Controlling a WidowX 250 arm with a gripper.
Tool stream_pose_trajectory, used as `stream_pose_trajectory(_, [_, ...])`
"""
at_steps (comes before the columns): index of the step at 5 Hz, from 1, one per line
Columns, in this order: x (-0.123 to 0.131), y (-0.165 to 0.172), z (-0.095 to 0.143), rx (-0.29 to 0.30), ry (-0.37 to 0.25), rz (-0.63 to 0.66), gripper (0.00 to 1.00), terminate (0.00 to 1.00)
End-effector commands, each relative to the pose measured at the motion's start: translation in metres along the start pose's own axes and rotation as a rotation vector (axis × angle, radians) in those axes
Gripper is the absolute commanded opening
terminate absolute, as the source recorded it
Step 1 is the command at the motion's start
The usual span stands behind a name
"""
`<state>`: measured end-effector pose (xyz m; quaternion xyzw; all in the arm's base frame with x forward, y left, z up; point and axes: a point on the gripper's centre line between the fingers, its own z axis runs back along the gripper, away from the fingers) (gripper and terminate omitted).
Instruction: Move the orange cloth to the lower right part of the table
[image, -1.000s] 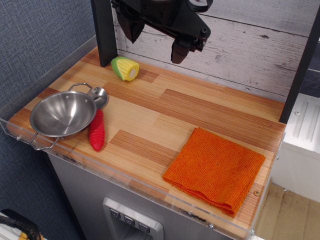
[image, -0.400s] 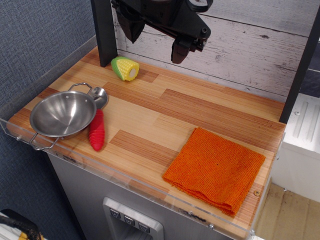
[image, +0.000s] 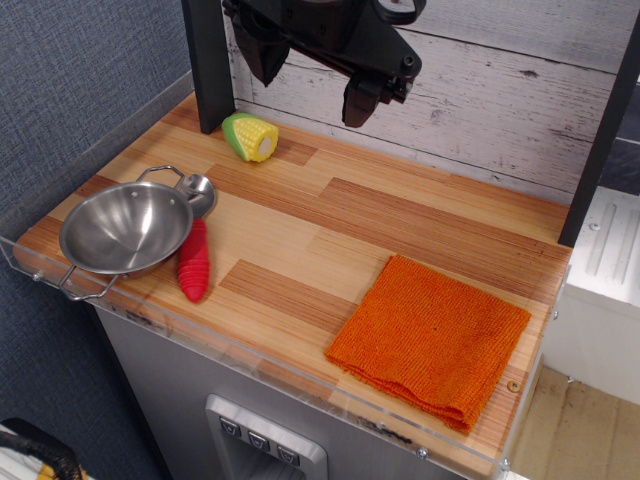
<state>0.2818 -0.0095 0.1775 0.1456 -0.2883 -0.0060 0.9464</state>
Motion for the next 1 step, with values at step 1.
stream_pose_trajectory(1, [-0.0026, 0.0001, 0.0113, -0.004, -0.034, 0.008, 1.0, 1.0])
